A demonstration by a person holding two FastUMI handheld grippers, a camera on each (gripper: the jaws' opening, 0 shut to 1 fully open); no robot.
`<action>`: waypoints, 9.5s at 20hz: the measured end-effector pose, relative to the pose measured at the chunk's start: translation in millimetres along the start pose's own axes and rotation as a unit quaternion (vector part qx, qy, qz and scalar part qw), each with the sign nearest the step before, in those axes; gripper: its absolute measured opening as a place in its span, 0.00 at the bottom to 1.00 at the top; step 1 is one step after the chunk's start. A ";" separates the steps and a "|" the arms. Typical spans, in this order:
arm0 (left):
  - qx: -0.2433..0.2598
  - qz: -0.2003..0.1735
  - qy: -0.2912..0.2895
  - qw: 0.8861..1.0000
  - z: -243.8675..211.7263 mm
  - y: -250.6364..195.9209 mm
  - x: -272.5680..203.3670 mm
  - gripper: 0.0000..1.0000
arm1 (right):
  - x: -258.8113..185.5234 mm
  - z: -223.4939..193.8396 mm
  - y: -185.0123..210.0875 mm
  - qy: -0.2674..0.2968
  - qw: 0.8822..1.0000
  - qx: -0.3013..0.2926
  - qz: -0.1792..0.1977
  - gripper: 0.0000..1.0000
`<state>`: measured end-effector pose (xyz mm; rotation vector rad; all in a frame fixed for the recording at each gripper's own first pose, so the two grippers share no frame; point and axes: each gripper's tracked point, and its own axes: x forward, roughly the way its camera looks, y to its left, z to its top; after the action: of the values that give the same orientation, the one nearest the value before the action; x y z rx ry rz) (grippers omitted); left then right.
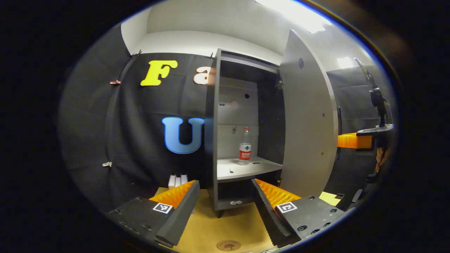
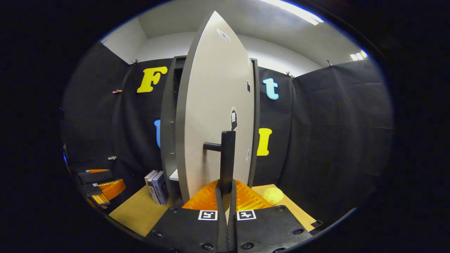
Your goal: Open the cabinet door with the right hand, grasp the bottle in the cabinet with the left hand and place it on the coaster, then close the cabinet door with the right hand.
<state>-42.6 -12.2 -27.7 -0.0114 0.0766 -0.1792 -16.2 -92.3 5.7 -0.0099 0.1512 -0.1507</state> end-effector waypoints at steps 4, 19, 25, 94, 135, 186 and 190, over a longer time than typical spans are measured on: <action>-0.010 -0.035 -0.012 0.999 6.9 -41.9 29.3 0.92 | -8.8 -1.7 -37.7 0.003 1.000 0.019 -0.010 0.05; 0.025 -0.019 -0.025 0.999 17.5 -116.2 135.1 0.92 | -4.9 10.7 -131.4 -0.019 1.000 0.000 0.019 0.05; 0.052 -0.002 -0.025 0.998 15.6 -126.5 162.8 0.92 | -10.2 11.7 -165.5 -0.021 0.999 0.033 0.025 0.05; 0.021 -0.043 0.006 0.999 9.6 -35.1 108.0 0.74 | -100.8 17.7 -178.6 -0.067 0.982 -0.059 -0.169 0.97; 0.013 -0.029 0.055 0.998 -341.5 -12.6 43.8 0.80 | 99.0 -183.7 81.4 0.078 0.981 0.056 0.166 0.99; -0.033 -0.212 0.015 0.977 -53.3 -180.5 78.5 0.96 | -34.6 -33.0 -100.3 -0.005 0.994 0.039 0.102 0.97; -0.027 -0.187 0.018 0.982 -53.5 -148.7 62.3 0.96 | -24.7 -34.2 -30.9 -0.001 0.984 0.052 0.172 0.96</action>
<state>-11.9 -169.9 -83.0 -0.0769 0.1144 -0.5527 -50.0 -119.1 -23.7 0.1193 0.1400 0.1861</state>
